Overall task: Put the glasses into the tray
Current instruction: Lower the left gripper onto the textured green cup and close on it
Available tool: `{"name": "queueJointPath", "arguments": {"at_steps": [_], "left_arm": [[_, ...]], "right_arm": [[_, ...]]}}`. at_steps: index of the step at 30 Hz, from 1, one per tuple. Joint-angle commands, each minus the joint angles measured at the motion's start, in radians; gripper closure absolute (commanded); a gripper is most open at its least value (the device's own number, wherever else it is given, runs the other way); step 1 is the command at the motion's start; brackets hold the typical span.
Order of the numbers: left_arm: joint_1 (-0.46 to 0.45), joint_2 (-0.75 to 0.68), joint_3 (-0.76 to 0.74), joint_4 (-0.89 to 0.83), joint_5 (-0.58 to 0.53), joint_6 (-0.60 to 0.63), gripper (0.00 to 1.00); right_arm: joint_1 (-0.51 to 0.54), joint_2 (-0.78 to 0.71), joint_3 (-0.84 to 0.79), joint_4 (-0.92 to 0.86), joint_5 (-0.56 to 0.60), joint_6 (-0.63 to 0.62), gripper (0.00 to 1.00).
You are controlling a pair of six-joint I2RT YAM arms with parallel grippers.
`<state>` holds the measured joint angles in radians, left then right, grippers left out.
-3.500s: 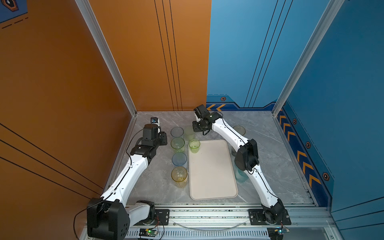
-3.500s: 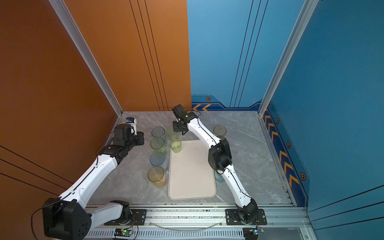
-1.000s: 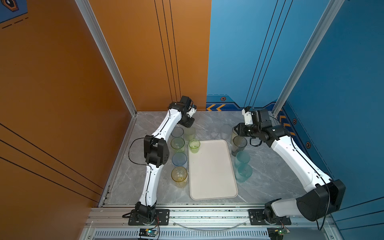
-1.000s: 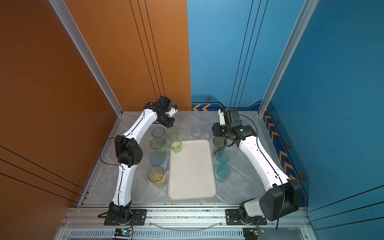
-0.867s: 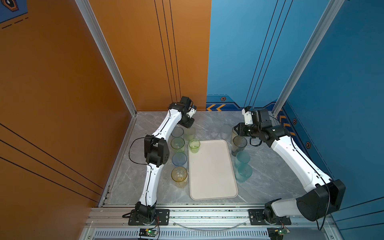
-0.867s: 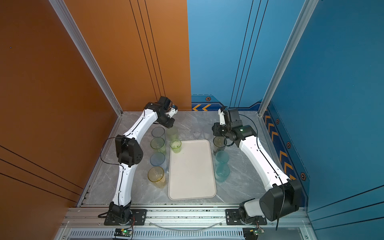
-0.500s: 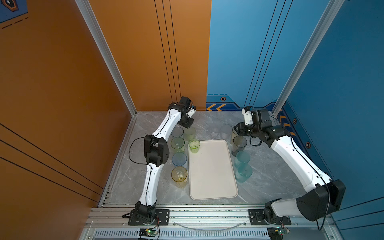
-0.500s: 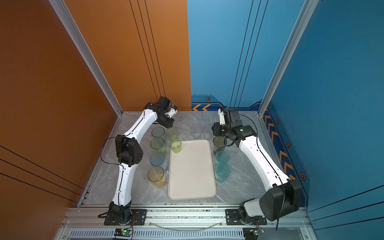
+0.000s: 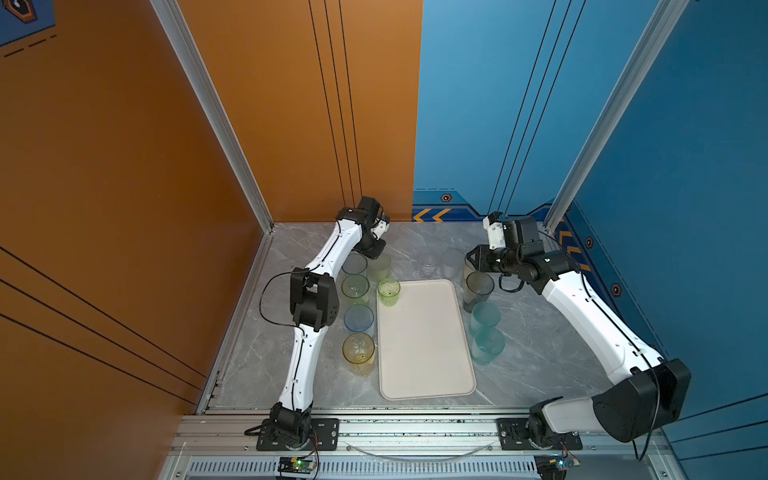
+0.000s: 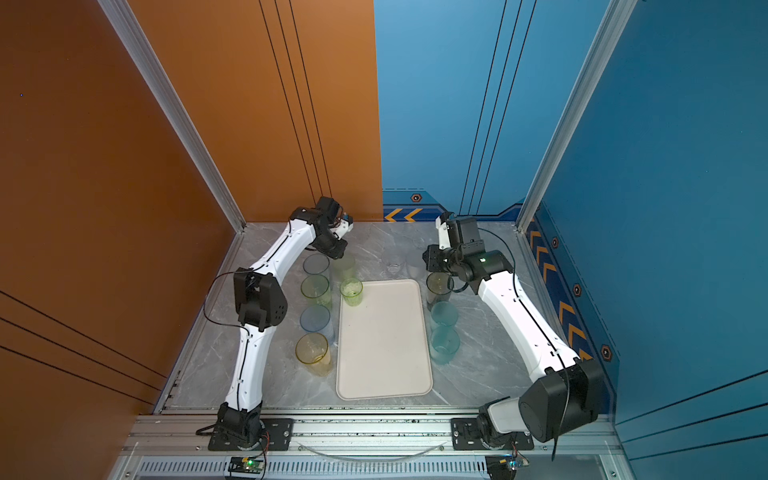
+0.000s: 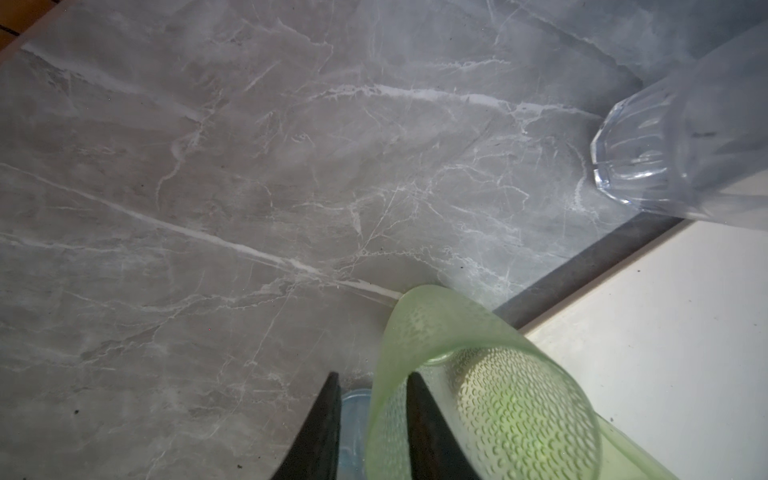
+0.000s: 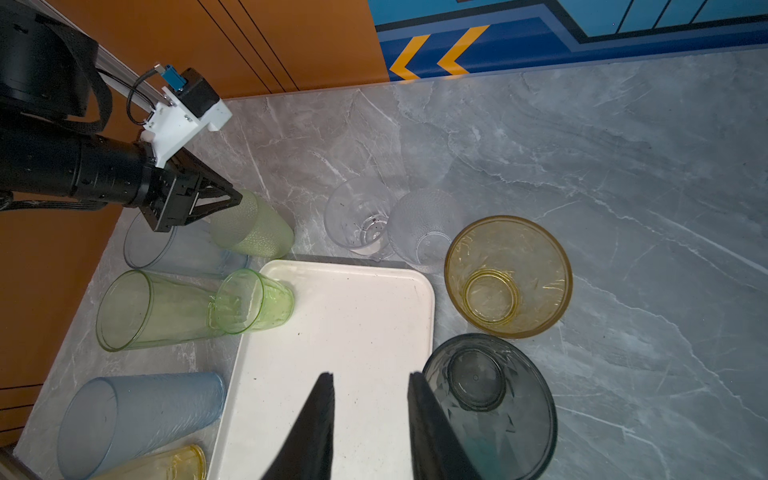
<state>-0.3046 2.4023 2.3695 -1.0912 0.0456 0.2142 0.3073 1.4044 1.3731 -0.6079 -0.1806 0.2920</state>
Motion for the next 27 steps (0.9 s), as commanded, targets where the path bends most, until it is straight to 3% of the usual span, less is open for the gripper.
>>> {"name": "queueJointPath", "arguments": {"at_steps": [1,27], "left_arm": [[0.006,0.015,-0.006,-0.026,-0.007,0.013,0.71],[0.005,0.04,0.024,-0.057,0.005,0.024,0.84]], "right_arm": [[0.002,0.013,-0.006,0.017,-0.013,0.001,0.71],[0.004,0.025,-0.001,0.017,-0.016,0.001,0.71]]}}
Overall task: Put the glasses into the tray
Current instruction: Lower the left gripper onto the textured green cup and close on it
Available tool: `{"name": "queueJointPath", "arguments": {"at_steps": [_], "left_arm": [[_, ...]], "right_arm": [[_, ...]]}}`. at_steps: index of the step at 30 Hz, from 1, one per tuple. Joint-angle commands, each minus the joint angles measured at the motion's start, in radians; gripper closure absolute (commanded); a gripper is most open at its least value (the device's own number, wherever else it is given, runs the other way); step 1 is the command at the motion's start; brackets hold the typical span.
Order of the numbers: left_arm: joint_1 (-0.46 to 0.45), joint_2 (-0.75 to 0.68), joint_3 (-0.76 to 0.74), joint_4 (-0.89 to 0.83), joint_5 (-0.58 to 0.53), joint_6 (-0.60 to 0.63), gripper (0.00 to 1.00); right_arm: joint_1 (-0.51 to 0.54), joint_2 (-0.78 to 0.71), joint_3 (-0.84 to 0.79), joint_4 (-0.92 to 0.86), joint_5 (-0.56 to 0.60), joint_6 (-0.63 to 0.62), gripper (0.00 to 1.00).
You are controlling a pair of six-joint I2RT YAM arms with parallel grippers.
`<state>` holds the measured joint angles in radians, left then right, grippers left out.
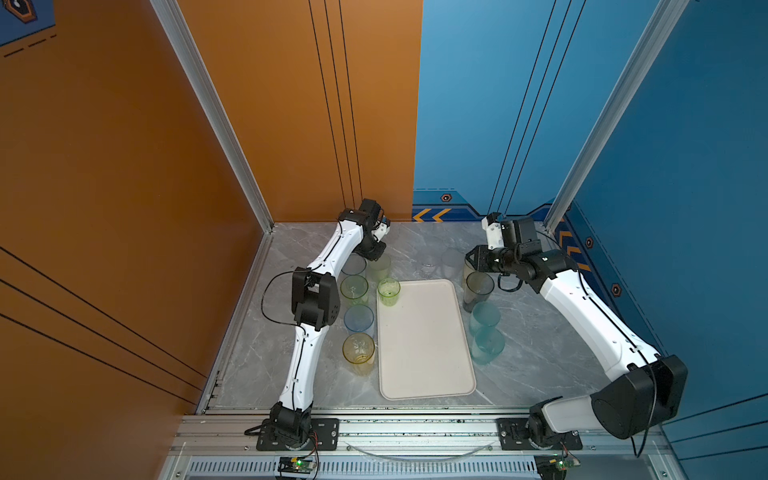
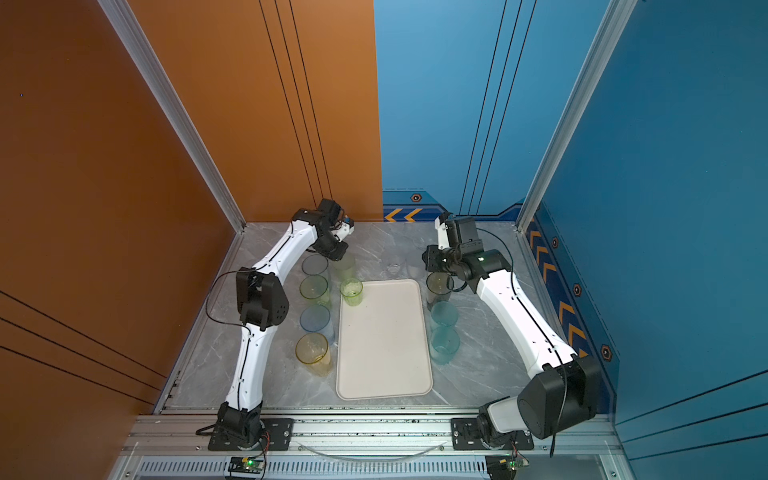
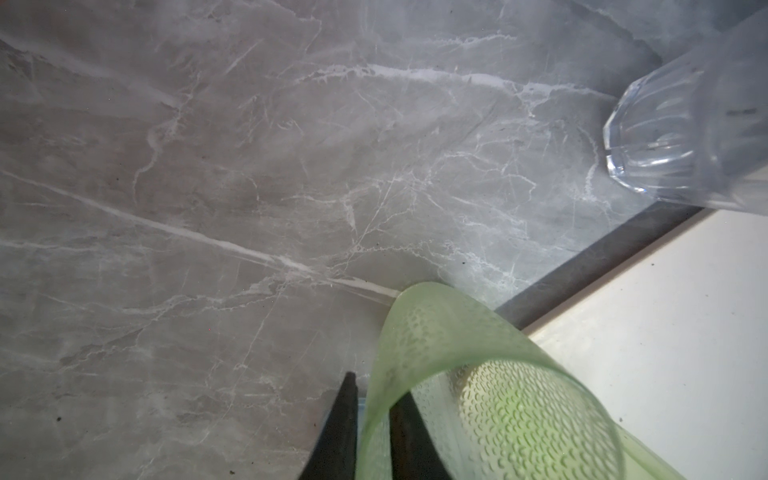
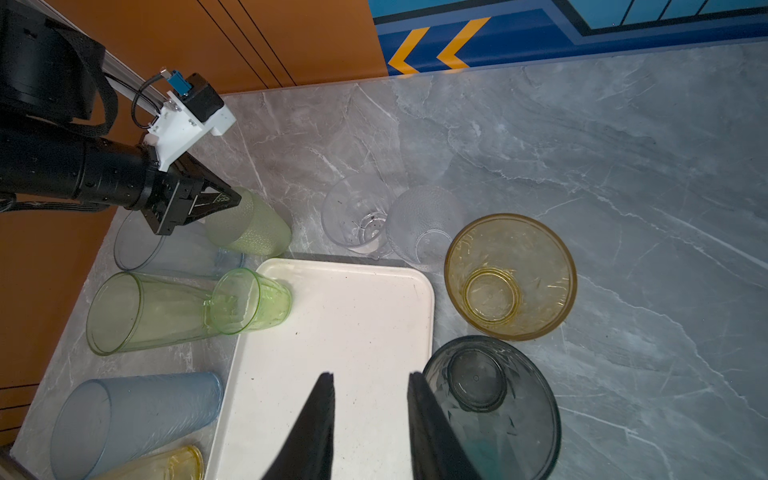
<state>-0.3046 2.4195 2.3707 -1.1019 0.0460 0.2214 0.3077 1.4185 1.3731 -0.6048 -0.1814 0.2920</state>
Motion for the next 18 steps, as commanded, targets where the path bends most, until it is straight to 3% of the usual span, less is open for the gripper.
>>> {"name": "queueJointPath", "arguments": {"at_steps": [1,18], "left_arm": [[0.004,0.023,0.023,-0.048,0.005,0.016,0.85],[-0.013,-0.026,0.048,-0.046,-0.002,-0.004,0.9]], "right_arm": [[0.004,0.011,0.0,0.014,-0.016,0.002,0.71],[0.01,0.003,-0.003,0.013,-0.014,0.004,0.71]]}}
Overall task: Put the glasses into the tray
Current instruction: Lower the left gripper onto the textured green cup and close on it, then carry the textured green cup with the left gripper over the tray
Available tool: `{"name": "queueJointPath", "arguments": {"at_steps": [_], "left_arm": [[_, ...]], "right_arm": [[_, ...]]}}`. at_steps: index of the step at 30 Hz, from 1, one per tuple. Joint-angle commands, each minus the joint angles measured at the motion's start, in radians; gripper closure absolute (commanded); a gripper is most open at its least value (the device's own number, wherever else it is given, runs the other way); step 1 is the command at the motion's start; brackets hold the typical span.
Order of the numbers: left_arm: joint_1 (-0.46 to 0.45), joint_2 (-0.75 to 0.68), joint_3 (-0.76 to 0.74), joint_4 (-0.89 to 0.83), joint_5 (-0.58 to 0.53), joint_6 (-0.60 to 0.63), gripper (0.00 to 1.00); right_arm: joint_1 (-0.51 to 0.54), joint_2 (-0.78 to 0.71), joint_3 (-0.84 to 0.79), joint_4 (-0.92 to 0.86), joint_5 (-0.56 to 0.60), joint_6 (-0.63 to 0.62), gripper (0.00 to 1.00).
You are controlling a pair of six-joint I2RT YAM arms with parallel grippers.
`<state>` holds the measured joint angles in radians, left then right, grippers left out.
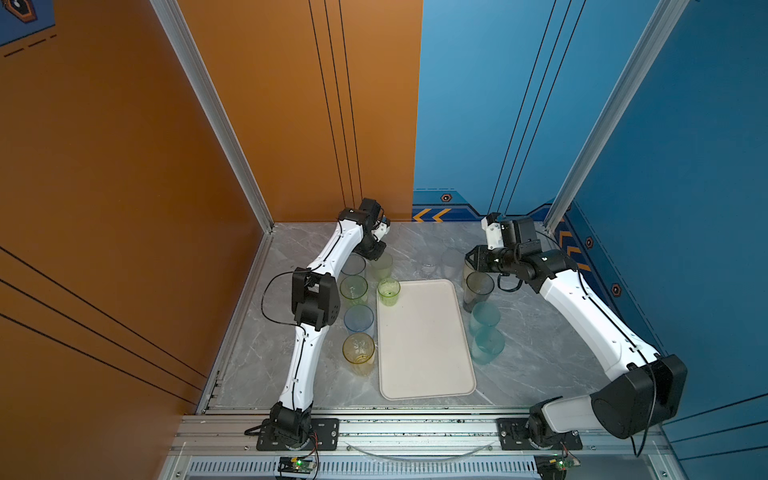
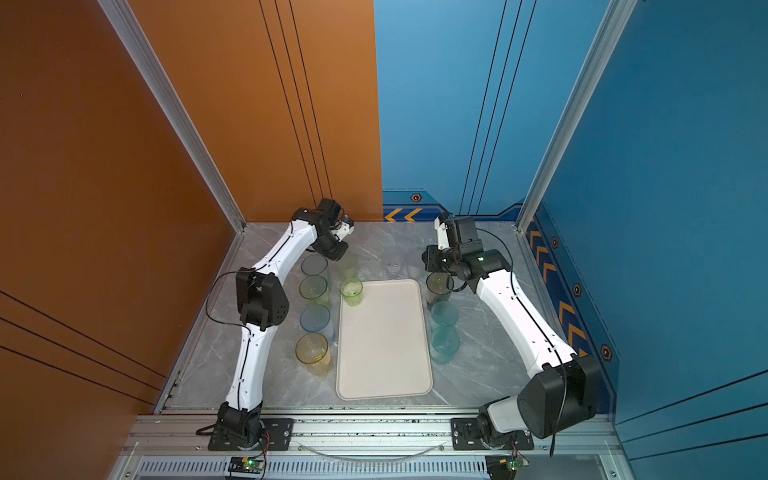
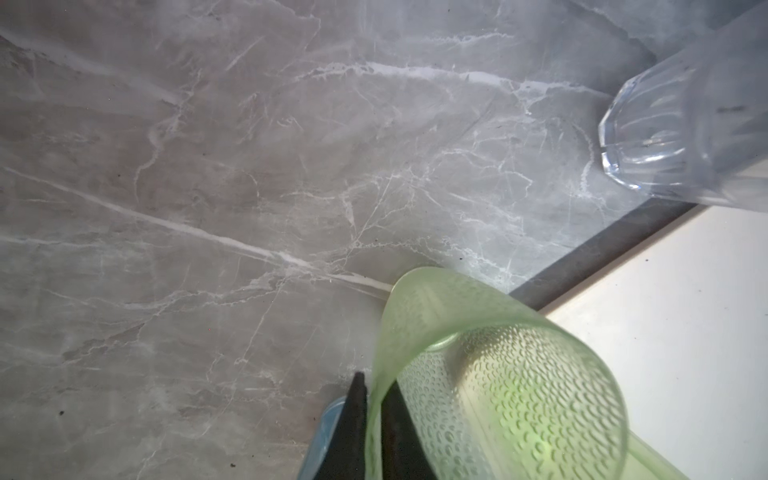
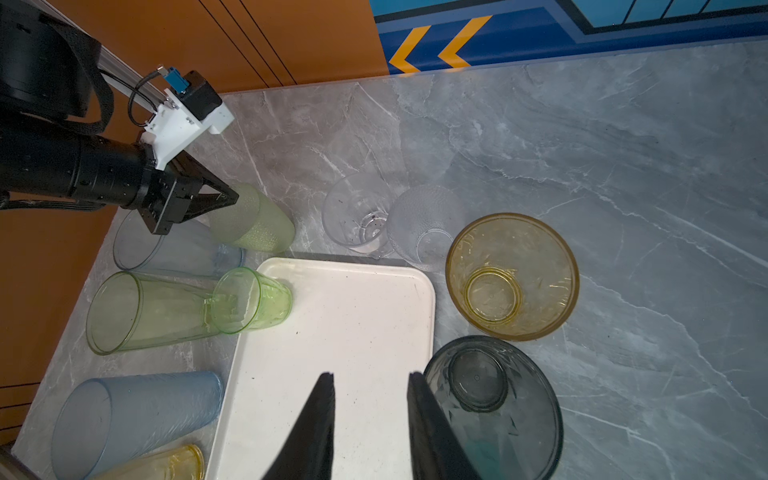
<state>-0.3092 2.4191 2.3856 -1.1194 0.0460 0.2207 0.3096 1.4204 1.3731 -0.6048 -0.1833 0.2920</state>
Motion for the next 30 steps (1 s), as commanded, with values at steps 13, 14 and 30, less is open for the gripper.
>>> {"name": "queueJointPath", "arguments": {"at_steps": [13,14,30], "left_arm": [[-0.017,-0.054,0.114,-0.028,-0.026,-0.024,0.9],[-0.018,-0.057,0.121,-0.027,-0.028,-0.024,0.91],[-0.14,-0.214,0.104,-0.028,-0.025,-0.014,0.9]], "right_arm": [[0.017,-0.007,-0.007,0.011,-0.003,0.007,0.72],[0.017,-0.008,-0.01,0.011,-0.002,0.007,0.72],[0.02,-0.021,-0.011,0.001,0.017,0.011,0.72]]}}
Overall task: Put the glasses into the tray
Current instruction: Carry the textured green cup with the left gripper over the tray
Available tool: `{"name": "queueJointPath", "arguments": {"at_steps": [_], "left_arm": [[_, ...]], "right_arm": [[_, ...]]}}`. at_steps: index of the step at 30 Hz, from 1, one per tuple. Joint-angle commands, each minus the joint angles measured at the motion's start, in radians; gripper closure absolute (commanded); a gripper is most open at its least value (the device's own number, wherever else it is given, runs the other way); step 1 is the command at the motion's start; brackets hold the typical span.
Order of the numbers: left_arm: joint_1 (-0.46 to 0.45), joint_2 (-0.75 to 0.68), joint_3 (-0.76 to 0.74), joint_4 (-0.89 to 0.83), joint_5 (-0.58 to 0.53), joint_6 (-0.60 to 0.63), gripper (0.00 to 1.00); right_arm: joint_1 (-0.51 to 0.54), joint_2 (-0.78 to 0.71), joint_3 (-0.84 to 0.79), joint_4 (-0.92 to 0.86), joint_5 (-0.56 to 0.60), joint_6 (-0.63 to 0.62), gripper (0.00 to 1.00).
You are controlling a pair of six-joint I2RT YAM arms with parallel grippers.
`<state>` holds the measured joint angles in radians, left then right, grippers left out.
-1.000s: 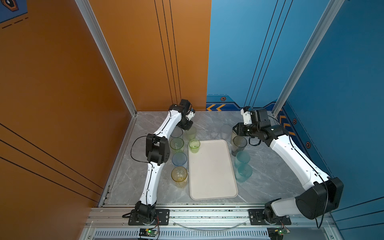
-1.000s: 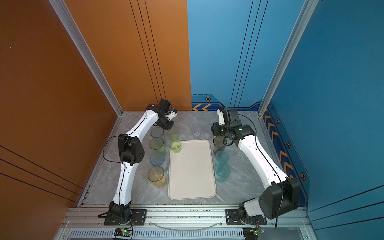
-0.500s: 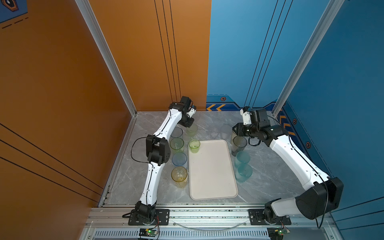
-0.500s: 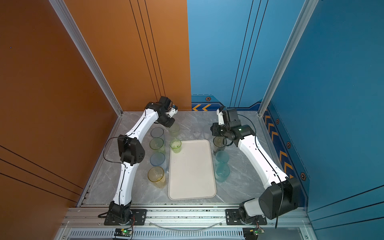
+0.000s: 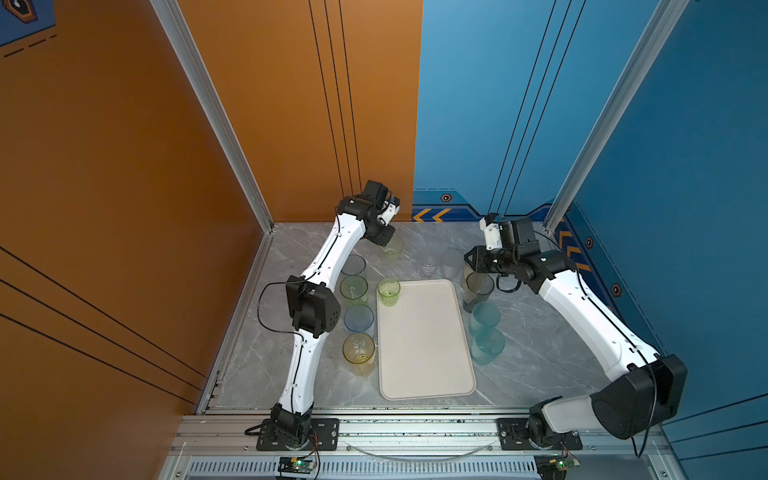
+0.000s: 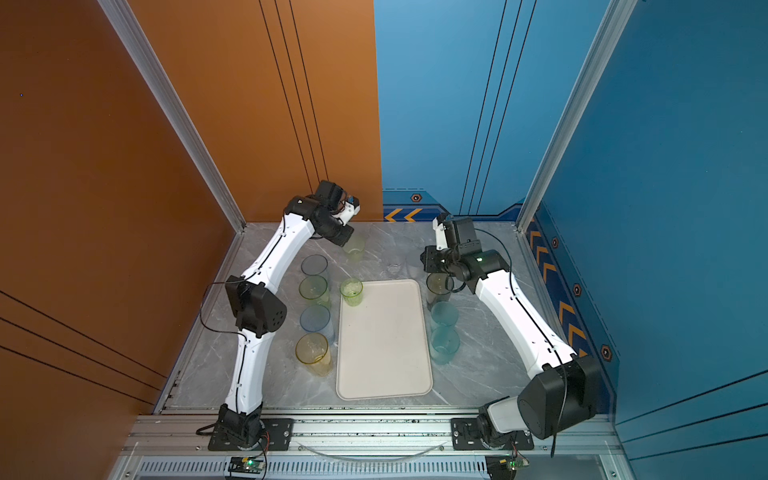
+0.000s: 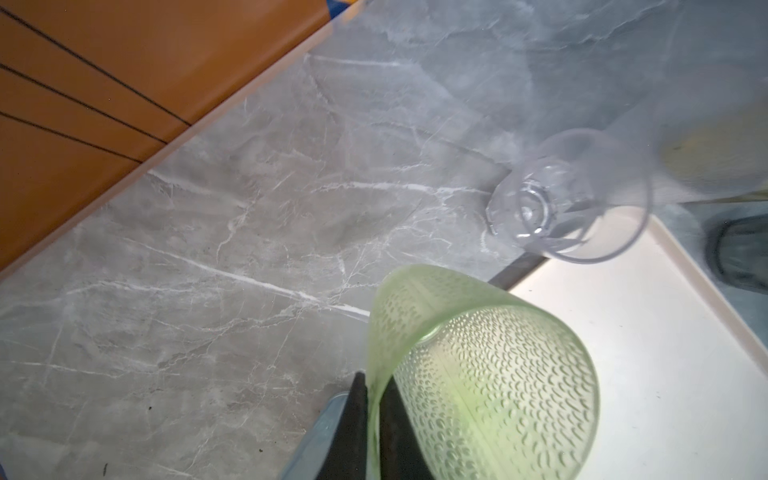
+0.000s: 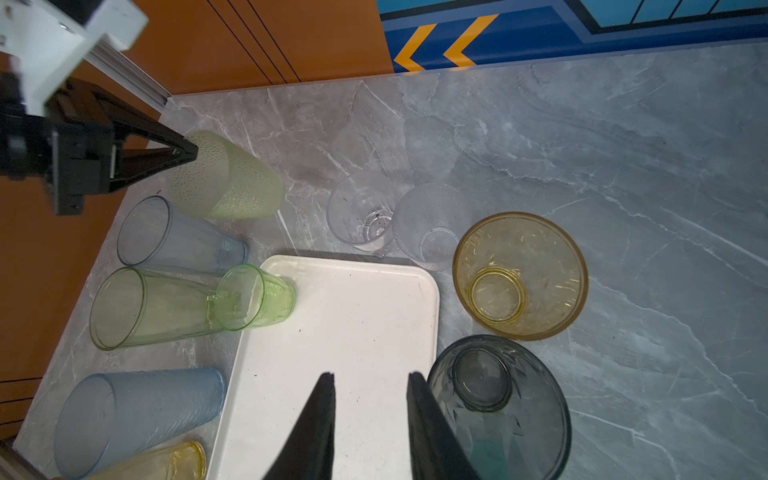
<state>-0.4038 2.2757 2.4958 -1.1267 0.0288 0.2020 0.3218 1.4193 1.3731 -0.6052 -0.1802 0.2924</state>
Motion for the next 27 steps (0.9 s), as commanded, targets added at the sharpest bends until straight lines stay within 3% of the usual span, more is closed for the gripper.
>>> {"name": "queueJointPath", "arguments": {"at_steps": [1,12,27], "left_arm": [[-0.061,-0.082,-0.017,-0.021,-0.005,0.007,0.9],[-0.217,-0.142,-0.202,-0.022,-0.008,-0.001,0.9],[-0.209,-0.061,-0.279,-0.019,0.023,-0.035,0.92]], "right_arm": [[0.01,-0.022,-0.013,0.001,0.014,0.011,0.72],[0.013,-0.063,-0.036,-0.003,0.021,0.011,0.71],[0.004,-0.091,-0.054,-0.016,0.021,0.001,0.72]]}}
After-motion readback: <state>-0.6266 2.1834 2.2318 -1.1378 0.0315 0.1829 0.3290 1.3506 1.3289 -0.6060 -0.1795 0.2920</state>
